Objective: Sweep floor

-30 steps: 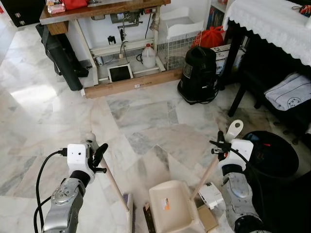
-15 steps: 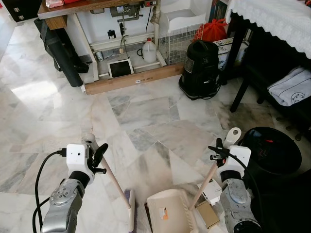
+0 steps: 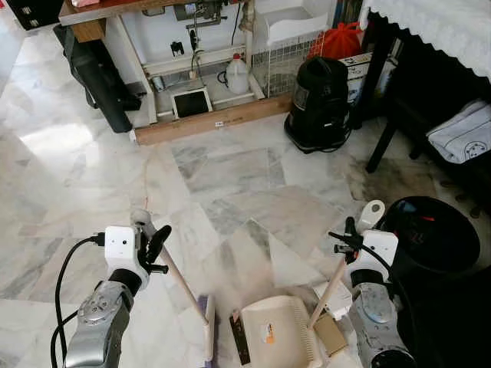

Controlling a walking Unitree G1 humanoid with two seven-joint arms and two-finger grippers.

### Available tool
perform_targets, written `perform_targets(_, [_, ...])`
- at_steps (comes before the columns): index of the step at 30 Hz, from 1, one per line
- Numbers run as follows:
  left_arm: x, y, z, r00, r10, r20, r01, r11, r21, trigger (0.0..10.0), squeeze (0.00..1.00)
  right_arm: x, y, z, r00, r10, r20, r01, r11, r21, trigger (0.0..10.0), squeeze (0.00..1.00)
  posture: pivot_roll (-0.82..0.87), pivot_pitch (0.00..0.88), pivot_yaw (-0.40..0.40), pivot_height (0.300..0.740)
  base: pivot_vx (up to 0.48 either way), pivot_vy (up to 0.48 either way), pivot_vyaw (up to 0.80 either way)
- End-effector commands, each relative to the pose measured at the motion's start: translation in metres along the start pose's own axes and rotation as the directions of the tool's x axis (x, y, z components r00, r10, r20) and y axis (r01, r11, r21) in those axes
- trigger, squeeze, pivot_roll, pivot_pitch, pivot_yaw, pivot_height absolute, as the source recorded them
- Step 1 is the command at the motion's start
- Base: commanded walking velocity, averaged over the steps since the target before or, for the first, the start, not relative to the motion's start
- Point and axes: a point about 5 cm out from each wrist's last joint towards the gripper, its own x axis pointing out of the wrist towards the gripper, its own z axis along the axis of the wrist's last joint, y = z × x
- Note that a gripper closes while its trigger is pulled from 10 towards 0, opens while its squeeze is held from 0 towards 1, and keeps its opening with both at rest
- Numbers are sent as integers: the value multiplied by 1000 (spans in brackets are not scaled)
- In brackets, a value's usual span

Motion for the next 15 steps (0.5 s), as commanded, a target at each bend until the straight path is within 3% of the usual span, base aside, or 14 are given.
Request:
perform_targets(1, [-6, 5, -7, 999, 8, -48, -8, 1000, -2, 10000, 0, -7, 1, -7, 1000, 4, -26, -5, 1000, -15, 10000, 0, 151, 176, 89, 740, 0, 0, 0])
perform_targets(15, [-6, 2, -5, 999, 1, -42, -1, 1000, 1, 10000, 0, -2, 1, 0, 1000, -1, 15, 2, 998, -59, 10000, 0, 156, 178, 90, 740, 0, 0, 0])
